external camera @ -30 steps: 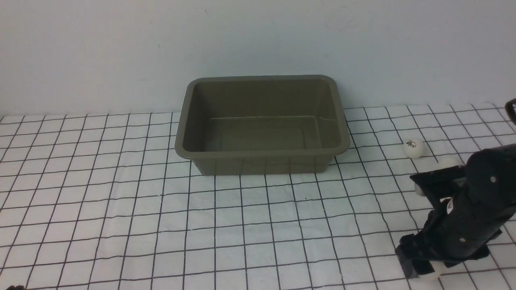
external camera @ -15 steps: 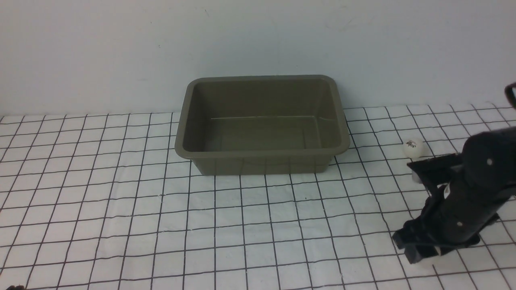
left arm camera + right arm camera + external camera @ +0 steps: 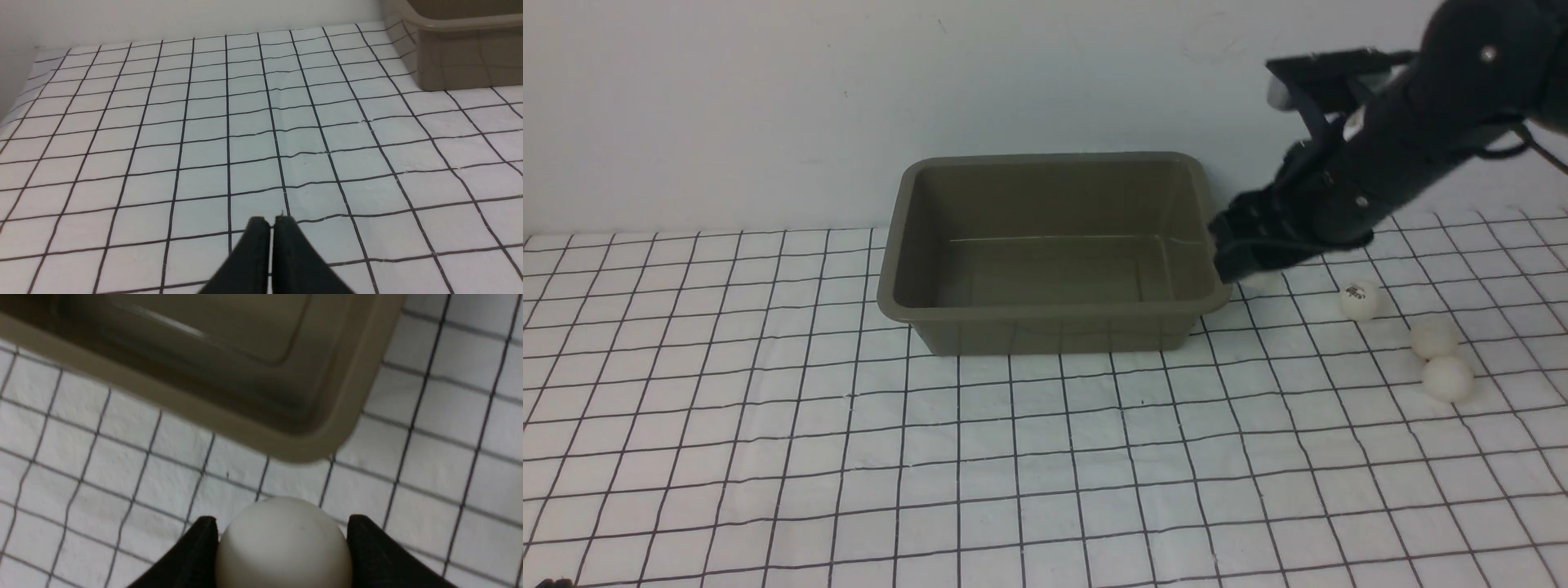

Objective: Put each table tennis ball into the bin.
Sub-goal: Use the right arm to put the table tennis ball into the box

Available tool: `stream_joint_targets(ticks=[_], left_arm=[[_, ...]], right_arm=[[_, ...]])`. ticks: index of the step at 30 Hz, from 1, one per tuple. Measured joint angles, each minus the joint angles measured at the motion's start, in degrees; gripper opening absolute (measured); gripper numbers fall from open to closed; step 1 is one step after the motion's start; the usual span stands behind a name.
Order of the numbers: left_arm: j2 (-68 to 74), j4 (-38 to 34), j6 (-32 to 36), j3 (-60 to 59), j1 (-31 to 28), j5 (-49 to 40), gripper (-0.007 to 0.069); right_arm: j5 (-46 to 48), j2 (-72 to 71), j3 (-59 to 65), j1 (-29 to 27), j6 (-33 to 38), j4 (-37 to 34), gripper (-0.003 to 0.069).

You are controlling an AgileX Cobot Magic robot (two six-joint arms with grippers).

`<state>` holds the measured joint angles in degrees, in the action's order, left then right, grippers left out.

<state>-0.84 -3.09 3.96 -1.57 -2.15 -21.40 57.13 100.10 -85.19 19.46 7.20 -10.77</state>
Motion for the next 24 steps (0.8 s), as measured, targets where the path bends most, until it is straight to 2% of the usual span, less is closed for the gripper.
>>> stream_joint_targets(ticks=[7,14,20,24], left_arm=[[0.0,0.0,0.0,0.0,0.0,0.0,-0.0005],[0.0,0.0,0.0,0.0,0.0,0.0,-0.0005],[0.0,0.0,0.0,0.0,0.0,0.0,-0.0005],[0.0,0.0,0.0,0.0,0.0,0.0,-0.0005]], right_arm=[[1.3,15.2,-17.9,2.0,0.3,-0.4,0.0362],[4.4,28.1,-30.7,2.4,2.9,-1.9,0.0362],[4.5,31.4,-33.3,2.4,4.5,-2.5,0.0442],[6.3,31.4,-37.7,2.4,5.0,-2.2,0.0468]])
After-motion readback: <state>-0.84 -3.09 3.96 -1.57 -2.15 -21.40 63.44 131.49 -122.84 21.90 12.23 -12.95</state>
